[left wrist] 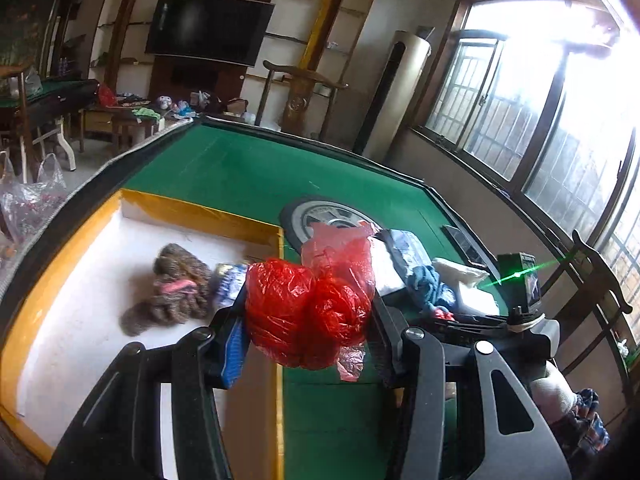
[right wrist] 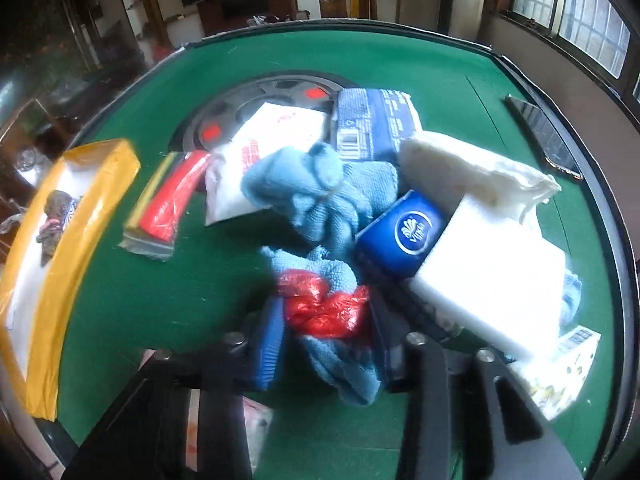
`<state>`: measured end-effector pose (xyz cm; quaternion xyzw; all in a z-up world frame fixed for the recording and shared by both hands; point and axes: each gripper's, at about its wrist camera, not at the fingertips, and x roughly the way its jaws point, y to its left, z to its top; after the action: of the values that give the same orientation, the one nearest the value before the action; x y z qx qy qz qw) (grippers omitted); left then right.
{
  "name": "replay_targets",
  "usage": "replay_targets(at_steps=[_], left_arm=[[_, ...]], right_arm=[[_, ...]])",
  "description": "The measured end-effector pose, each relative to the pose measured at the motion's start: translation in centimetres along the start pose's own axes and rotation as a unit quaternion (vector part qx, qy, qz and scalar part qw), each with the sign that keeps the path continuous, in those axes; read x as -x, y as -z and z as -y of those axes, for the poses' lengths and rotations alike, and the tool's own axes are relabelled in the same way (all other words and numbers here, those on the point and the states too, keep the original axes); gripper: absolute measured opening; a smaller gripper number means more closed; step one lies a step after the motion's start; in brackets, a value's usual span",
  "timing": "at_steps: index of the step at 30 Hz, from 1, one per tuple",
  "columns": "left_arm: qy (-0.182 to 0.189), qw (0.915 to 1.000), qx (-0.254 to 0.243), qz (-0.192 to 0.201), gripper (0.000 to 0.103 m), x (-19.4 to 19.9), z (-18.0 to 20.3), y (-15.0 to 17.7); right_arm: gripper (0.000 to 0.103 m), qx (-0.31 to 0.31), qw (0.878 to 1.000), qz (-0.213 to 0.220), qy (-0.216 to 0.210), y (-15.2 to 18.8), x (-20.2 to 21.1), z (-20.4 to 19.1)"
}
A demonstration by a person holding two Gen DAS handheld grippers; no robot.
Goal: Organize soft objects
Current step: 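Carry red bag and blue towel into the yellow tray and open both tools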
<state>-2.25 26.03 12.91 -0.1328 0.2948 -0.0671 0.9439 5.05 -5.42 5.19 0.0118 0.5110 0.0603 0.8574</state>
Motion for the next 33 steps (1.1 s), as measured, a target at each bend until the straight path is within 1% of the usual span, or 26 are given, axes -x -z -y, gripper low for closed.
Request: replay_targets(at_steps=[2,4,6,8,10,12,15,18,22,24,26,27,30,33], left_arm=[[-0.024,0.9997,0.003,0.008,0.049,0.6,-1.9,-0.7],[-0.044,0.9990,0.010,0.008,0.049,0.9,-3.8,-1.2],[-0.065,0.9978,0.012,0.001,0.049,0.9,-5.8,-2.1],[-0.096,0.9953,0.006,-0.006,0.049,0.2,-7.5,-3.0],[-0.125,0.9920,-0.001,-0.021,0.049,-1.1,-9.1,-4.0],[-0.137,0.9897,0.003,-0.040,0.049,-2.6,-10.6,-4.6],[-0.147,0.9865,0.008,-0.071,0.049,-5.7,-12.3,-5.3],[-0.156,0.9828,0.007,-0.099,0.049,-8.5,-13.2,-5.2],[-0.156,0.9783,0.020,-0.135,0.049,-11.3,-14.5,-5.0],[-0.159,0.9761,0.027,-0.145,0.050,-12.2,-15.1,-4.9],[-0.170,0.9735,0.030,-0.150,0.051,-12.9,-15.6,-4.9],[-0.167,0.9738,0.031,-0.152,0.052,-13.1,-15.8,-4.9],[-0.143,0.9750,0.049,-0.163,0.060,-13.7,-16.3,-4.8],[-0.118,0.9774,0.058,-0.166,0.060,-13.5,-16.5,-5.2]], right_arm=[[0.034,0.004,1.000,0.000,0.007,0.3,0.3,0.2],[0.033,-0.001,1.000,0.006,0.009,0.7,1.1,0.5],[0.033,-0.010,1.000,0.027,0.005,0.8,2.8,0.7],[0.033,-0.011,0.998,0.056,-0.008,0.5,5.3,0.4],[0.033,-0.002,0.996,0.081,-0.028,-0.1,7.7,-1.0],[0.033,0.013,0.994,0.092,-0.055,-0.8,9.3,-2.9],[0.033,0.046,0.991,0.092,-0.082,-2.1,10.0,-6.7],[0.033,0.072,0.989,0.084,-0.099,-3.3,9.2,-10.6],[0.033,0.096,0.984,0.068,-0.131,-4.5,7.7,-15.4],[0.034,0.107,0.982,0.058,-0.145,-4.7,6.8,-17.5],[0.034,0.116,0.980,0.048,-0.157,-4.8,5.6,-19.2],[0.034,0.119,0.978,0.043,-0.163,-4.8,5.1,-20.1],[0.034,0.130,0.975,0.028,-0.177,-4.9,3.8,-22.2],[0.034,0.142,0.971,0.008,-0.194,-4.3,2.8,-24.3]])
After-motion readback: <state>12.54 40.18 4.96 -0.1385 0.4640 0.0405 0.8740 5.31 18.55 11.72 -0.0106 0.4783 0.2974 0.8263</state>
